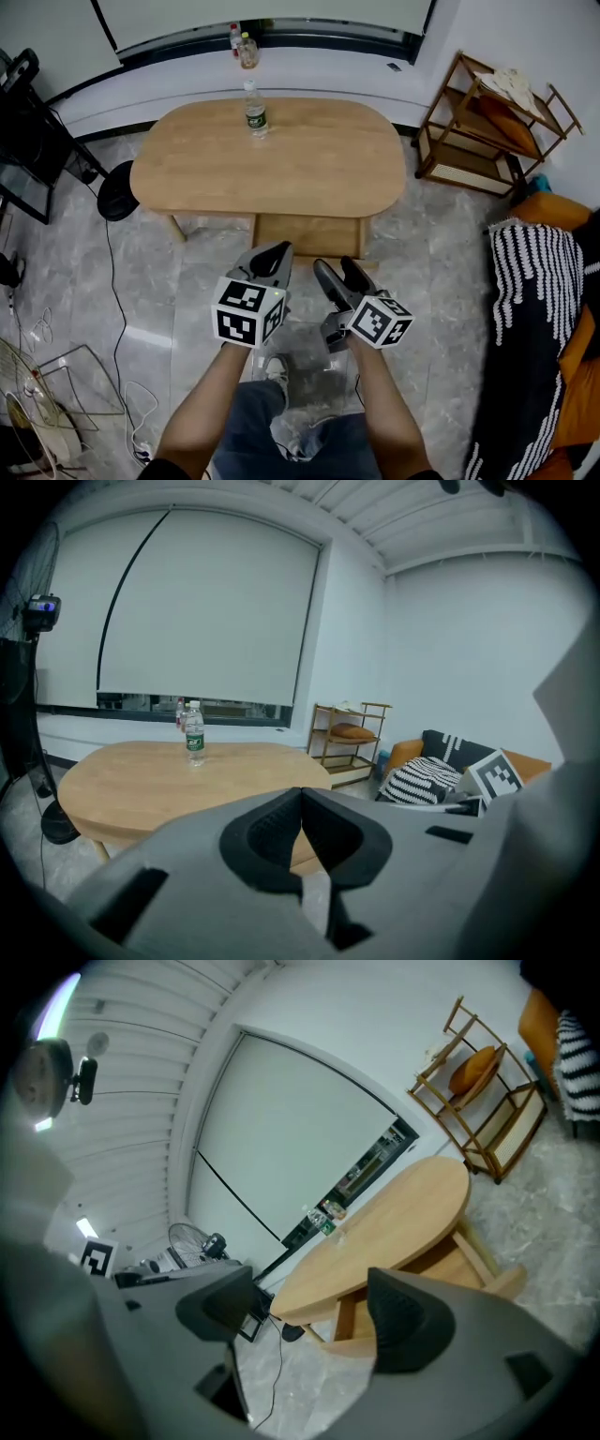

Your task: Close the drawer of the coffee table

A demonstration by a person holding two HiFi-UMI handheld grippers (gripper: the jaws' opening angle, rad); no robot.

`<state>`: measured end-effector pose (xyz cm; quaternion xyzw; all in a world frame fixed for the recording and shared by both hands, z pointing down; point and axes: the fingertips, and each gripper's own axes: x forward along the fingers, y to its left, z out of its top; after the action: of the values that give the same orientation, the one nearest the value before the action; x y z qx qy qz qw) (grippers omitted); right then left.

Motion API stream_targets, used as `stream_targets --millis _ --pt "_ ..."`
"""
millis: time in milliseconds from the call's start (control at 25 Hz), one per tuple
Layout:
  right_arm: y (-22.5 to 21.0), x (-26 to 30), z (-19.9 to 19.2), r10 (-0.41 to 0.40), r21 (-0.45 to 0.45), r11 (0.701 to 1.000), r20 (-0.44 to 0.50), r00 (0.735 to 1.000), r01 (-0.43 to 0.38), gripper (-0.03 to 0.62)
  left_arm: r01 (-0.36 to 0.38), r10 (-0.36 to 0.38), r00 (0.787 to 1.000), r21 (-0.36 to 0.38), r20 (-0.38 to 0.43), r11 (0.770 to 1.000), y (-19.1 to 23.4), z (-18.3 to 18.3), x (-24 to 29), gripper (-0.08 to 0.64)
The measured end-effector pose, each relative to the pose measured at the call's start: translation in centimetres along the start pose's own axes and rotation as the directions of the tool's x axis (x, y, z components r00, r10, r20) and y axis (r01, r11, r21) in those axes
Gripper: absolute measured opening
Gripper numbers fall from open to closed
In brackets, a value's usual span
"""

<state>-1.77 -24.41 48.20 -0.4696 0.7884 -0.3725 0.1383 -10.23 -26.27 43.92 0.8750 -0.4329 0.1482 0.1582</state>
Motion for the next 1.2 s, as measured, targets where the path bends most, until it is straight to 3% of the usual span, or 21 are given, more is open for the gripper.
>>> stream_targets --millis 520,960,1200 --pt "-10.7 1.7 -11.4 0.125 0.017 0.992 0.059 0.99 -0.126 0.356 -0.026 0.024 0.994 0.018 0.11 0.999 1.0 -11.7 6.4 0.005" --pt "-16.1 3.8 -16.0 0.153 0.061 0.985 0.117 0.981 -0.161 0.359 -0.012 0.005 0.991 0.05 0.136 0.999 0.4 -16.4 9.2 0.015" --pt "-19.3 5.4 -17.8 0.137 0.148 0.975 0.173 0.975 -0.164 0.362 -0.018 0.003 0.988 0.099 0.156 0.995 0.2 -15.7 9.3 0.015"
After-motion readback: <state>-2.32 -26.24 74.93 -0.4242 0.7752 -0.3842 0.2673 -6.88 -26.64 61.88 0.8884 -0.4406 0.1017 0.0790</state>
